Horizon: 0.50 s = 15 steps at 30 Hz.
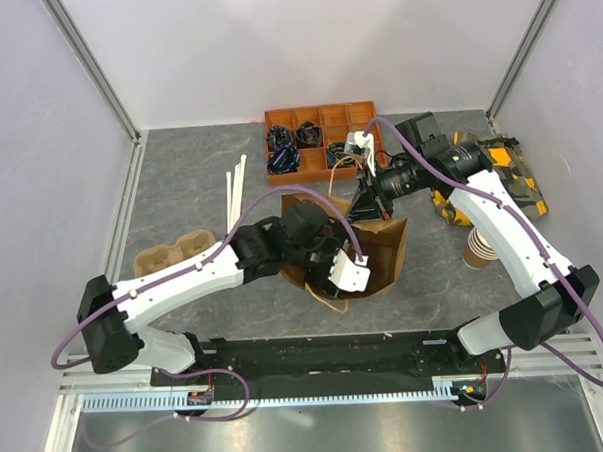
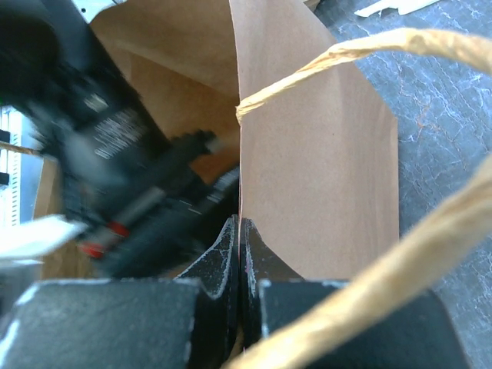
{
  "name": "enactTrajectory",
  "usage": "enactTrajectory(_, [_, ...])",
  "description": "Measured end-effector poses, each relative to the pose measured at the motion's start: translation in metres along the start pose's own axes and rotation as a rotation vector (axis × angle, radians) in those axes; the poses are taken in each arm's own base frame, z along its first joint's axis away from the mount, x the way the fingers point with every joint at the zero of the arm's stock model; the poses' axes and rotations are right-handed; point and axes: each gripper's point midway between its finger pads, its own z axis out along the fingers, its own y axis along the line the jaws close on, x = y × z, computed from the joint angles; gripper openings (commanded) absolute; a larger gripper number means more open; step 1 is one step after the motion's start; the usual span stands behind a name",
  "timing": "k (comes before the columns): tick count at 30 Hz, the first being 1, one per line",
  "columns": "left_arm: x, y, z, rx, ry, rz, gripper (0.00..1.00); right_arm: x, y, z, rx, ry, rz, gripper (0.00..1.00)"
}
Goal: Pack the takeout coffee
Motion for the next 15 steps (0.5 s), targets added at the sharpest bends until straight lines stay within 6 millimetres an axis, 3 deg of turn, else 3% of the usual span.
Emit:
enactTrajectory(7, [-0.020,0.014,-0.024,-0.084,-0.074,0.040,1.00,0.000,0.001,-0.001,0.003,-0.006,-0.018,0.00])
enactTrajectory(15, [-0.020,0.000,-0.027,-0.080,-0.117,0.075,1.00,0.003,0.007,-0.005,0.010,-0.010,-0.045,0.00])
